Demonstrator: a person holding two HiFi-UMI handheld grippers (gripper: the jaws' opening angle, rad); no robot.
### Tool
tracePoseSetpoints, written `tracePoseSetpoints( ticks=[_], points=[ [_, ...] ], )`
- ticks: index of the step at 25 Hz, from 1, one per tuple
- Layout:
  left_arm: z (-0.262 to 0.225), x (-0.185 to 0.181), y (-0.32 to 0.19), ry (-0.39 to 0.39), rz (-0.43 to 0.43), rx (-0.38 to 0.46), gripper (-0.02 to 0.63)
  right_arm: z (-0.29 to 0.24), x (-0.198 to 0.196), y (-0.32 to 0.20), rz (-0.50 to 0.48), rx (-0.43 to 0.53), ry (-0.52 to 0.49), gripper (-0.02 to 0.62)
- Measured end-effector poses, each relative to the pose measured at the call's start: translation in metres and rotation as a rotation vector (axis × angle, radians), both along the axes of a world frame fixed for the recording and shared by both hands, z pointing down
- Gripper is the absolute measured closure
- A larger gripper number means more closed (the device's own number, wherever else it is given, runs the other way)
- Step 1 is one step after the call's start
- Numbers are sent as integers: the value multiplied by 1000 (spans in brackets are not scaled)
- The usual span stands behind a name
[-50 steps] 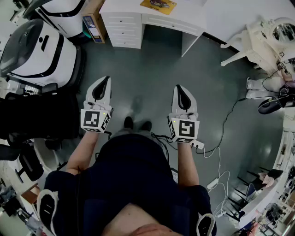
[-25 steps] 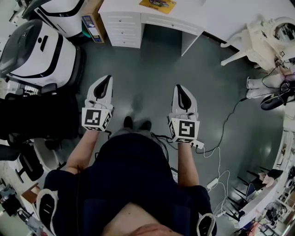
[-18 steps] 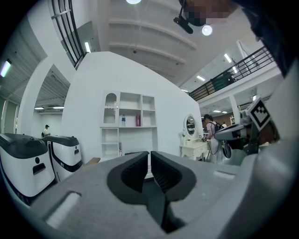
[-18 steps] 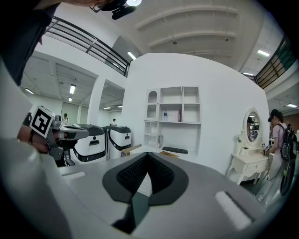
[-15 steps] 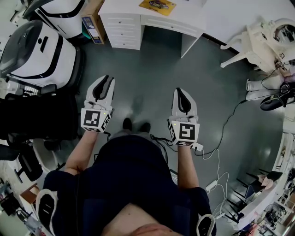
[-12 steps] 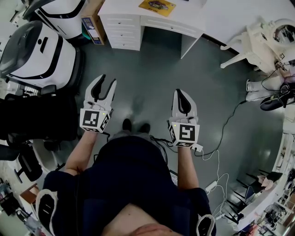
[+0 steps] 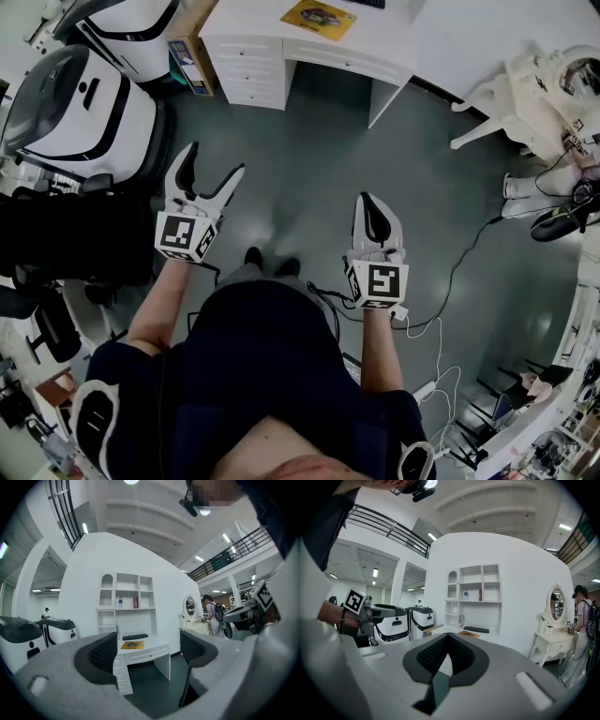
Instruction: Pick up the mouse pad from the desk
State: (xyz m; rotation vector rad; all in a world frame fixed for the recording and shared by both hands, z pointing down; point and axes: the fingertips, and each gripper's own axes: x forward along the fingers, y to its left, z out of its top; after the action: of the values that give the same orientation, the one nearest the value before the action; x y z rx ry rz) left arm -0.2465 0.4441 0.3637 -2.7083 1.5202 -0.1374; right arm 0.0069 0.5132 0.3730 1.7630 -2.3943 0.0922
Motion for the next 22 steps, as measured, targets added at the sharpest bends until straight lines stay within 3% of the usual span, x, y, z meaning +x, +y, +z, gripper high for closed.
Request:
tracePoseSetpoints(
  ticks=[12, 22],
  points=[
    [-1, 33, -66, 7, 8, 8, 152, 7, 34, -43, -21, -7, 3, 597],
    [-8, 43, -214, -10, 73, 72, 149, 12, 37, -188, 26, -4, 15, 597]
  ],
)
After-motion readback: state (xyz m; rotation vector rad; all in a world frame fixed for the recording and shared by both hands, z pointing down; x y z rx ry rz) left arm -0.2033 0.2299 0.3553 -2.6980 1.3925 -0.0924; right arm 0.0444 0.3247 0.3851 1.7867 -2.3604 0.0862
